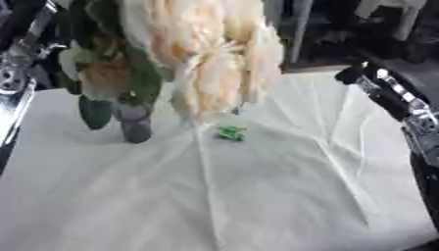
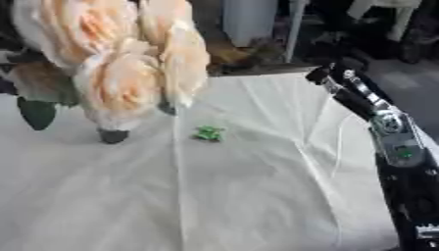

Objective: Arrange flowers into the vase.

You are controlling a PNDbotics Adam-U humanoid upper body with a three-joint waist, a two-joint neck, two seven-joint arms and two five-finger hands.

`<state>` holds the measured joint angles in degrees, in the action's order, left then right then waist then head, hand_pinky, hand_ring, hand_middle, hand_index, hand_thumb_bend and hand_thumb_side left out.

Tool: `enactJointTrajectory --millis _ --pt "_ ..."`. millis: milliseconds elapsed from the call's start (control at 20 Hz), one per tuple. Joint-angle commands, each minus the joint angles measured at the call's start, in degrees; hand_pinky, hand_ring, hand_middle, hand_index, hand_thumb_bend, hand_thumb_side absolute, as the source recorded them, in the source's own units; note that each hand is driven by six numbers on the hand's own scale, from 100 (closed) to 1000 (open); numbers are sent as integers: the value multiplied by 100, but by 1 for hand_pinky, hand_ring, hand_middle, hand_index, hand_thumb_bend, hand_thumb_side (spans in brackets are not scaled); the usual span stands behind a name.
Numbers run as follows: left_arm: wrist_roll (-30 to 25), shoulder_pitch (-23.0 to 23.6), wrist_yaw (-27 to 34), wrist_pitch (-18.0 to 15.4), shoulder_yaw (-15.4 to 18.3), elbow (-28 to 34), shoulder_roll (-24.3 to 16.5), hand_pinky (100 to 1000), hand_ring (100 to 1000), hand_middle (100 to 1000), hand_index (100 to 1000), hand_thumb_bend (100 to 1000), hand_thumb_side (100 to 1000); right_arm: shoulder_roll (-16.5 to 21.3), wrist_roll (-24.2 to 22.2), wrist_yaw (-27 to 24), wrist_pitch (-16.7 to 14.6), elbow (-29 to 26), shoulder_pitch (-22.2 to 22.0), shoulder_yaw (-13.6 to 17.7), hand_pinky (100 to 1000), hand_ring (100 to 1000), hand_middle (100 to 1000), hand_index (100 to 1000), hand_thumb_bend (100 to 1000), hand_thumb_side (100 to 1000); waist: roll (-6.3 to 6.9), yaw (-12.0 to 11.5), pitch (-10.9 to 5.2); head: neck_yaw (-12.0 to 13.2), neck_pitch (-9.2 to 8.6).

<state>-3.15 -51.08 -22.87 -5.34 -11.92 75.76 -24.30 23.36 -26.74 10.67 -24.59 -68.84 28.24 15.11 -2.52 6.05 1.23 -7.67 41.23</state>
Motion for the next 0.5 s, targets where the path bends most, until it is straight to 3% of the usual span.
enactJointTrajectory --millis 50,500 --pt "148 -269 214 28 143 -112 -165 100 100 100 100 582 463 86 -24 -39 -3 -122 134 -11 824 783 688 913 100 822 9 41 -52 28 -100" --pt "474 -545 832 119 337 -299 -67 100 100 100 100 535 498 49 -77 -38 -19 -117 211 -59 824 783 688 913 100 824 17 199 -5 86 -223"
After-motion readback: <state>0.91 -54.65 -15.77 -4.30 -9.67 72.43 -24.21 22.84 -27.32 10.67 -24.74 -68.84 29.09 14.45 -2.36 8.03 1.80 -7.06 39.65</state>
